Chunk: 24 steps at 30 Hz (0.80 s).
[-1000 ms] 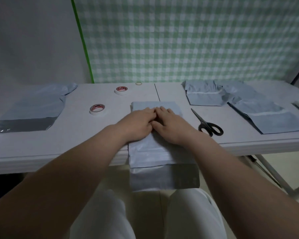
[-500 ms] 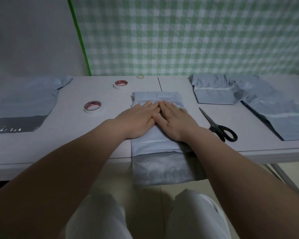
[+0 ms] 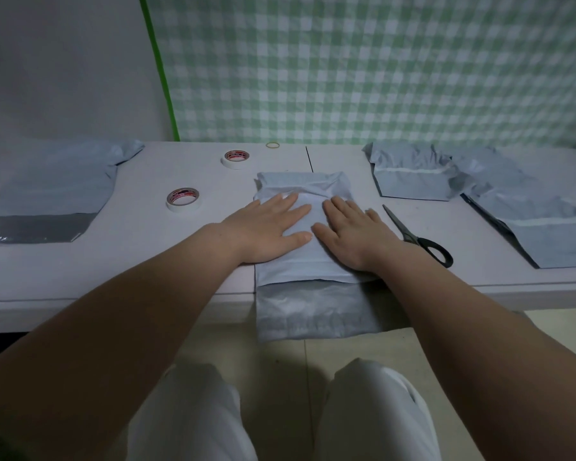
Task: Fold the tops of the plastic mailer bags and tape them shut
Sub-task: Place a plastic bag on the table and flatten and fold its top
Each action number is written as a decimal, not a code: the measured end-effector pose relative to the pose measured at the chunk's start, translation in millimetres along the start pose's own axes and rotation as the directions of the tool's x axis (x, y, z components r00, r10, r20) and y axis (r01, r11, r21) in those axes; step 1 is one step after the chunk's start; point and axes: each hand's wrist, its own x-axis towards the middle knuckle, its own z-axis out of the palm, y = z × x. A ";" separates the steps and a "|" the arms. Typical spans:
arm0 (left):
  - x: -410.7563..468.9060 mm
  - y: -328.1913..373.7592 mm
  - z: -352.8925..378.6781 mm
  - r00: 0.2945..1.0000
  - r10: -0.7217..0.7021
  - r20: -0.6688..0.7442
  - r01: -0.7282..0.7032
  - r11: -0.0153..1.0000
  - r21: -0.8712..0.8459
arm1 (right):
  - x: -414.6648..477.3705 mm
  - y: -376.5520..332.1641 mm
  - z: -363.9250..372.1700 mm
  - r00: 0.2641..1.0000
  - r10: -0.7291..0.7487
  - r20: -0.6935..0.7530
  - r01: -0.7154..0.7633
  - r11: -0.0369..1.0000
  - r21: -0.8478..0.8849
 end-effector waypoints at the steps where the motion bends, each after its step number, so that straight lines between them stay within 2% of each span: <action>1: -3.7 -0.2 -0.2 1.000 0.003 0.005 -0.003 1.000 0.007 | -3.4 1.3 1.2 1.000 0.008 -0.012 -0.008 1.000 -0.020; 5: -20.3 3.0 -1.9 0.999 -0.016 0.043 0.016 1.000 0.006 | -16.5 1.1 1.6 0.995 -0.033 -0.093 0.025 0.996 -0.081; 8: -35.1 8.7 2.1 0.999 0.048 0.014 -0.048 0.999 -0.016 | -30.8 -0.3 0.7 0.986 -0.134 -0.101 0.137 0.990 0.019; 10: -47.0 12.9 6.4 0.990 0.137 -0.044 -0.140 0.988 -0.059 | -42.8 -1.3 1.4 0.980 -0.159 -0.118 0.170 0.981 0.094; 12: -58.6 15.4 8.4 0.966 0.204 -0.158 -0.223 0.967 -0.119 | -54.6 -1.0 2.0 0.972 -0.175 -0.157 0.191 0.977 0.095; 16: -79.7 16.3 15.6 0.921 0.244 -0.304 -0.298 0.944 -0.144 | -79.0 1.0 3.9 0.929 -0.199 -0.312 0.236 0.968 0.084; 21: -97.6 13.4 23.8 0.941 0.224 -0.252 -0.282 0.934 -0.221 | -98.6 11.9 18.1 0.908 -0.196 -0.371 0.265 0.953 0.144; 24: -105.3 10.5 26.3 0.952 0.252 -0.175 -0.274 0.954 -0.119 | -111.1 18.3 22.5 0.900 -0.188 -0.394 0.281 0.940 0.195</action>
